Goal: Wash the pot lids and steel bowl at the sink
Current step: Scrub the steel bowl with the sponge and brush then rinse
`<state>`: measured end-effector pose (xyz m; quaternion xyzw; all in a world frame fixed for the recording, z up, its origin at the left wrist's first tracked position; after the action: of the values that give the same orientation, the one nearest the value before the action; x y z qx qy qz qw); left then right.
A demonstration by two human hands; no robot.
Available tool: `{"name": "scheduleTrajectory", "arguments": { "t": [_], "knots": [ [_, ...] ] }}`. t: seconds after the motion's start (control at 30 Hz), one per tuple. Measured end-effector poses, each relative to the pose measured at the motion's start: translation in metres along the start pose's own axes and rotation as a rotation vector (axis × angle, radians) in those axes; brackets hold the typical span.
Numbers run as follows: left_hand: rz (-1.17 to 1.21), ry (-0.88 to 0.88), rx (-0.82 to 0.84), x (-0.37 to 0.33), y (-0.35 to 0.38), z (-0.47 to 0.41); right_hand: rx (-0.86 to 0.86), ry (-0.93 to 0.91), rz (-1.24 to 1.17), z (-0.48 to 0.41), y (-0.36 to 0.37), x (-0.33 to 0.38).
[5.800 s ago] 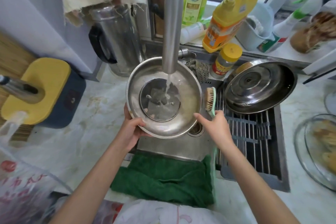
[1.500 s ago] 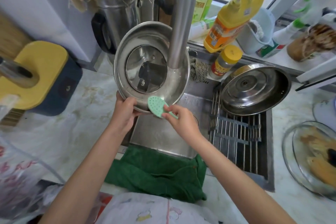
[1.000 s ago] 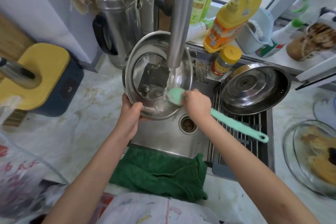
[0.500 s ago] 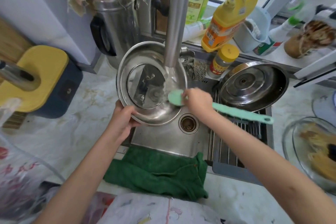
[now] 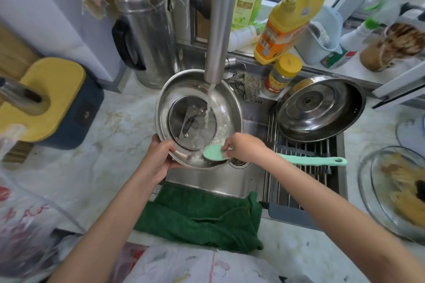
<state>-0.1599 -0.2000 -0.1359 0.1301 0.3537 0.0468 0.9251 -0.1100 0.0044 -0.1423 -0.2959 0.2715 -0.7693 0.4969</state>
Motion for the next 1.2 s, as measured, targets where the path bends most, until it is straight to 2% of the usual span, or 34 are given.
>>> {"name": "scheduleTrajectory", "arguments": {
  "t": [0.1, 0.23, 0.43, 0.5, 0.57, 0.63, 0.7, 0.8, 0.87, 0.93, 0.97, 1.03, 1.1, 1.17, 1.2],
  "knots": [
    [-0.018, -0.001, 0.024, -0.001, -0.001, 0.003, -0.139, 0.115, -0.054, 0.007, -0.009, -0.013],
    [0.018, -0.002, 0.032, -0.009, -0.007, 0.005, -0.521, 0.247, -0.092, 0.012, -0.039, -0.024],
    [0.056, 0.014, 0.077, -0.009, -0.008, 0.012, -0.691, -0.017, -0.326, -0.005, -0.051, 0.009],
    [0.059, 0.032, 0.094, -0.013, -0.008, 0.013, -0.692, -0.098, -0.388, -0.005, -0.052, 0.014],
    [0.041, 0.041, 0.105, -0.016, -0.006, 0.012, -0.653, -0.247, -0.308, 0.001, -0.049, 0.033],
    [0.024, 0.039, 0.102, -0.017, -0.004, 0.01, -0.519, -0.426, -0.256, 0.008, -0.035, 0.06],
    [0.021, 0.033, 0.092, -0.019, -0.005, 0.008, -0.351, -0.513, -0.221, 0.014, -0.023, 0.074],
    [0.038, 0.044, 0.072, -0.022, -0.012, 0.007, -0.215, -0.455, 0.085, 0.016, -0.028, 0.054],
    [0.02, 0.052, 0.07, -0.022, -0.015, 0.008, -0.164, -0.325, 0.31, 0.011, -0.042, 0.025],
    [0.002, 0.042, 0.074, -0.018, -0.012, 0.01, -0.092, -0.214, 0.424, 0.003, -0.05, 0.004],
    [0.002, 0.039, 0.074, -0.015, -0.01, 0.011, -0.064, -0.218, 0.444, 0.001, -0.049, 0.003],
    [-0.016, 0.044, 0.069, -0.016, -0.006, 0.012, -0.031, -0.303, 0.375, -0.001, -0.036, 0.018],
    [-0.043, 0.04, 0.064, -0.018, -0.003, 0.009, -0.015, -0.405, 0.16, -0.001, -0.015, 0.037],
    [-0.043, 0.023, 0.067, -0.016, 0.0, 0.007, -0.109, -0.442, -0.059, 0.0, -0.007, 0.053],
    [-0.028, 0.011, 0.071, -0.014, 0.002, 0.008, -0.221, -0.458, -0.111, -0.001, -0.01, 0.059]
  ]
}}
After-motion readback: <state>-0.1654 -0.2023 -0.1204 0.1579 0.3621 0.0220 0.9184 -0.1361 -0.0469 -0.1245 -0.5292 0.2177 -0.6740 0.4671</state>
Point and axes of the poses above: each hand's wrist, its own z-axis away from the middle knuckle, its own y-axis out of the palm, x = y × z, the point moved 8 cm from there along -z, towards the middle knuckle, and after that the axes turned 9 degrees about z, right-handed, at the moved point
